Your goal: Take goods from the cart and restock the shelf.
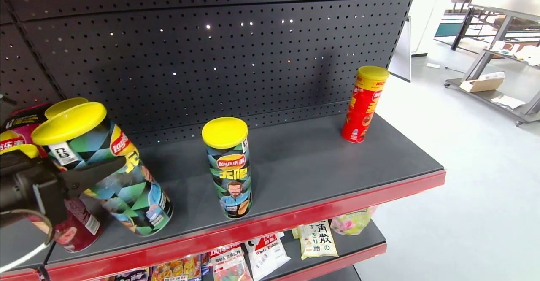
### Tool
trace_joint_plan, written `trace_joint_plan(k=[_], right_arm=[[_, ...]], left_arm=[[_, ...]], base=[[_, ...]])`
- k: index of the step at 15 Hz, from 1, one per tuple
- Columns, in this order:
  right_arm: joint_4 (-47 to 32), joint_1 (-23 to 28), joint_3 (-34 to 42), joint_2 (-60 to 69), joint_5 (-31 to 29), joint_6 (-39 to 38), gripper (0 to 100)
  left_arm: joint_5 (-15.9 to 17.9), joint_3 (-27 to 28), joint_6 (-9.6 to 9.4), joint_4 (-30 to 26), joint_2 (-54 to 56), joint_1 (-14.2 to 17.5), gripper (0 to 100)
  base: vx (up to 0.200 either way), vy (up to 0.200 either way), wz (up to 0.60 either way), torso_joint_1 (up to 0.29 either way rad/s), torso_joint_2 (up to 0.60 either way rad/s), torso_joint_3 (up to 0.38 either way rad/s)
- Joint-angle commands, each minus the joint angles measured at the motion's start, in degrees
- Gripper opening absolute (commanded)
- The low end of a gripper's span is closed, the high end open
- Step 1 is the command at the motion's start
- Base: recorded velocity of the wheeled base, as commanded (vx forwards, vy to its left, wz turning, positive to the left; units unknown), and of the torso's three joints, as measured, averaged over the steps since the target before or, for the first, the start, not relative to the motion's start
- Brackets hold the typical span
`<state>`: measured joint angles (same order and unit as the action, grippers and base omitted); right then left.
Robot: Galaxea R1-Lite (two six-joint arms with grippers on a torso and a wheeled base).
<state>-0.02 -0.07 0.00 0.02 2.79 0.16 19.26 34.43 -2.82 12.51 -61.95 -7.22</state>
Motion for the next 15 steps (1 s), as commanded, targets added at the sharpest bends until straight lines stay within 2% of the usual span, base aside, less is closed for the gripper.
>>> trace_joint_plan(k=[1, 3, 6, 8, 11, 12, 13, 15], right_arm=[[0.02, -0.01, 0.0, -0.11, 0.02, 0.02, 100], [0.02, -0.01, 0.0, -0.02, 0.02, 0.02, 100], [0.02, -0.01, 0.0, -0.11, 0.02, 0.02, 100], [0.02, -0.01, 0.0, -0.11, 0.02, 0.02, 100], [0.02, -0.01, 0.0, -0.11, 0.02, 0.02, 100], [0.02, -0.01, 0.0, -0.11, 0.02, 0.02, 100], [0.02, -0.01, 0.0, -0.11, 0.02, 0.02, 100], [-0.06, -0.01, 0.0, -0.02, 0.02, 0.02, 100]], left_arm=[[-0.36, 3.28, -0.35, 4.46, -9.5, -1.66, 0], [-0.89, 9.87, -0.52, 4.89, -16.53, -2.28, 0], [-1.51, 19.71, -0.61, 5.07, -25.23, -5.7, 0], [-1.86, 23.05, -0.61, 5.42, -30.42, -6.58, 0], [-3.0, 22.88, -0.61, 12.89, -36.31, -7.29, 0], [-3.0, 23.05, -0.61, 13.6, -37.01, -7.29, 0], [-3.0, 24.37, -0.61, 18.34, -40.53, -7.72, 0], [-2.91, 25.25, -0.61, 21.15, -42.81, -8.16, 0]], base=[[0.0, 0.0, 0.0, 0.0, 0.0, 0.0], [0.0, 0.0, 0.0, 0.0, 0.0, 0.0], [0.0, 0.0, 0.0, 0.0, 0.0, 0.0], [0.0, 0.0, 0.0, 0.0, 0.0, 0.0], [0.0, 0.0, 0.0, 0.0, 0.0, 0.0], [0.0, 0.0, 0.0, 0.0, 0.0, 0.0], [0.0, 0.0, 0.0, 0.0, 0.0, 0.0], [0.0, 0.0, 0.0, 0.0, 0.0, 0.0]])
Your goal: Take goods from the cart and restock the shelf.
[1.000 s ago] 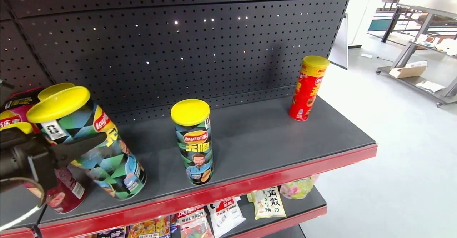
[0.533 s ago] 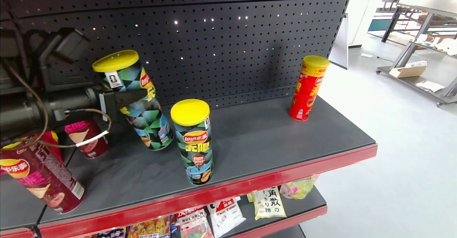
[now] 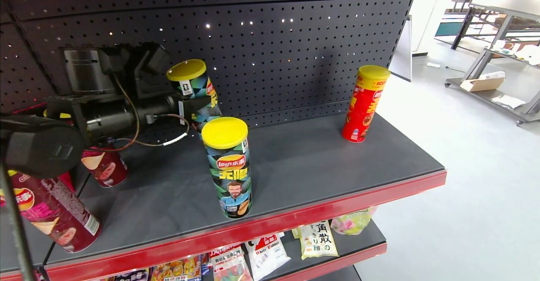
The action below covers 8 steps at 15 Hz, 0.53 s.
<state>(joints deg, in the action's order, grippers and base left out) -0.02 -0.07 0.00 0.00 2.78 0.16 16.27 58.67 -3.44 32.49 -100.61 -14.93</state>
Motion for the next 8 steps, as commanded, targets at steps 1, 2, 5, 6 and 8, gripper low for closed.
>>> trace_joint_plan(k=[1, 2, 5, 6, 8], right_arm=[[0.02, -0.01, 0.0, -0.09, 0.03, 0.02, 100], [0.02, -0.01, 0.0, -0.09, 0.03, 0.02, 100], [0.02, -0.01, 0.0, -0.09, 0.03, 0.02, 100], [0.02, -0.01, 0.0, -0.09, 0.03, 0.02, 100], [0.02, -0.01, 0.0, 0.0, 0.03, 0.02, 100]], left_arm=[[0.07, 1.71, -0.34, 1.44, -5.21, -0.45, 0], [0.25, 1.88, -1.4, 1.44, -5.65, -0.45, 0], [0.34, 1.88, -4.21, 1.53, -6.53, -0.54, 0], [0.34, 1.88, -4.21, 1.53, -6.53, -0.45, 0], [0.42, 1.88, -3.95, 1.53, -6.71, -0.54, 0]], base=[[0.0, 0.0, 0.0, 0.0, 0.0, 0.0], [0.0, 0.0, 0.0, 0.0, 0.0, 0.0], [0.0, 0.0, 0.0, 0.0, 0.0, 0.0], [0.0, 0.0, 0.0, 0.0, 0.0, 0.0], [0.0, 0.0, 0.0, 0.0, 0.0, 0.0]])
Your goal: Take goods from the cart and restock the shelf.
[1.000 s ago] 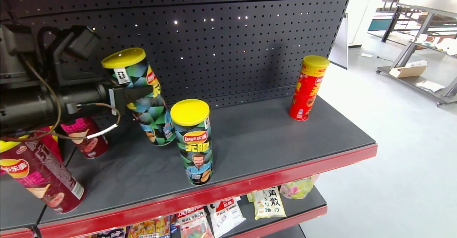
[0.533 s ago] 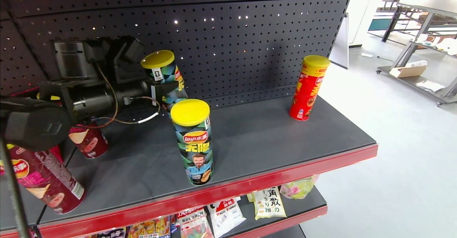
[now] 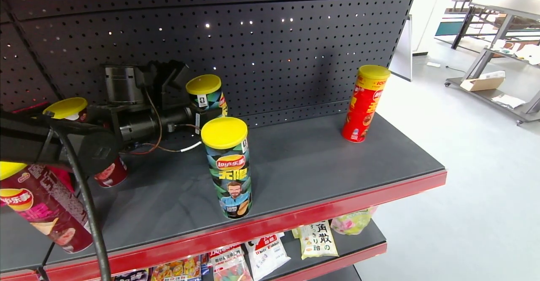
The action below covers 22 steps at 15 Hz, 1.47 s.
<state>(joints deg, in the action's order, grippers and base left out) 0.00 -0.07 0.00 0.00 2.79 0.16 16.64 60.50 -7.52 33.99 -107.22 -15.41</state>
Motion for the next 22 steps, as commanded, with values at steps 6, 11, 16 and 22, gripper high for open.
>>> trace_joint_plan(k=[6, 11, 16, 22], right_arm=[[0.0, -0.01, 0.0, -0.09, 0.02, 0.02, 100], [0.0, -0.01, 0.0, -0.09, 0.02, 0.02, 100], [0.0, -0.01, 0.0, -0.09, 0.02, 0.02, 100], [0.0, -0.01, 0.0, -0.09, 0.02, 0.02, 100]], left_arm=[[0.15, 0.41, 0.31, 1.43, -1.94, -1.64, 0], [0.23, 0.41, 0.23, 2.4, -2.65, -1.64, 0], [0.15, -0.03, -0.12, 2.22, -2.56, -1.55, 100], [-0.12, -3.37, -0.48, 2.22, 1.75, -0.32, 100]], base=[[0.0, 0.0, 0.0, 0.0, 0.0, 0.0], [0.0, 0.0, 0.0, 0.0, 0.0, 0.0], [0.0, 0.0, 0.0, 0.0, 0.0, 0.0], [0.0, 0.0, 0.0, 0.0, 0.0, 0.0]])
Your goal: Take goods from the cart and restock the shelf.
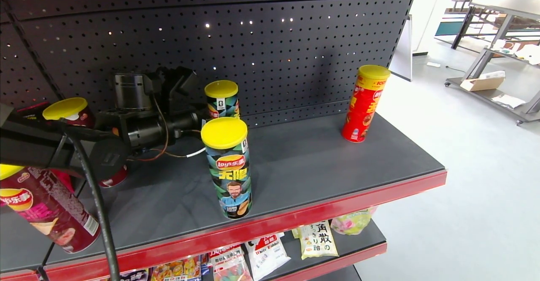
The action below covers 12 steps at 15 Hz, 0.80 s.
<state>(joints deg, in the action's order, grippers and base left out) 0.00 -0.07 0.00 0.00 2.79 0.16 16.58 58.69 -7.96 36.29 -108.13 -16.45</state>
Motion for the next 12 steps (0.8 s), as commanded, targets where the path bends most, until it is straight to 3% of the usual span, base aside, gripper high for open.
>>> trace_joint_plan(k=[1, 4, 7, 8, 11, 12], right_arm=[[-0.09, -0.01, 0.0, 0.0, 0.02, 0.02, 100], [0.0, -0.01, 0.0, -0.09, 0.02, 0.02, 100], [0.0, -0.01, 0.0, 0.0, 0.02, 0.02, 100], [0.0, -0.01, 0.0, -0.09, 0.02, 0.02, 100], [0.0, -0.01, 0.0, -0.09, 0.02, 0.02, 100], [0.0, -0.01, 0.0, -0.09, 0.02, 0.02, 100]], left_arm=[[-0.06, -3.49, -0.04, -0.08, 4.42, 1.24, 100], [-0.06, -15.44, -4.78, -0.17, 13.56, 4.05, 100], [-0.85, -23.88, -5.84, -0.61, 23.67, 4.49, 100], [-2.34, -25.55, -5.93, -3.07, 28.77, 4.49, 100], [-5.33, -27.66, -6.28, -19.06, 44.5, 4.23, 100], [-5.42, -26.96, -6.28, -30.23, 52.5, 3.26, 100]], base=[[0.0, 0.0, 0.0, 0.0, 0.0, 0.0], [0.0, 0.0, 0.0, 0.0, 0.0, 0.0], [0.0, 0.0, 0.0, 0.0, 0.0, 0.0], [0.0, 0.0, 0.0, 0.0, 0.0, 0.0], [0.0, 0.0, 0.0, 0.0, 0.0, 0.0], [0.0, 0.0, 0.0, 0.0, 0.0, 0.0]])
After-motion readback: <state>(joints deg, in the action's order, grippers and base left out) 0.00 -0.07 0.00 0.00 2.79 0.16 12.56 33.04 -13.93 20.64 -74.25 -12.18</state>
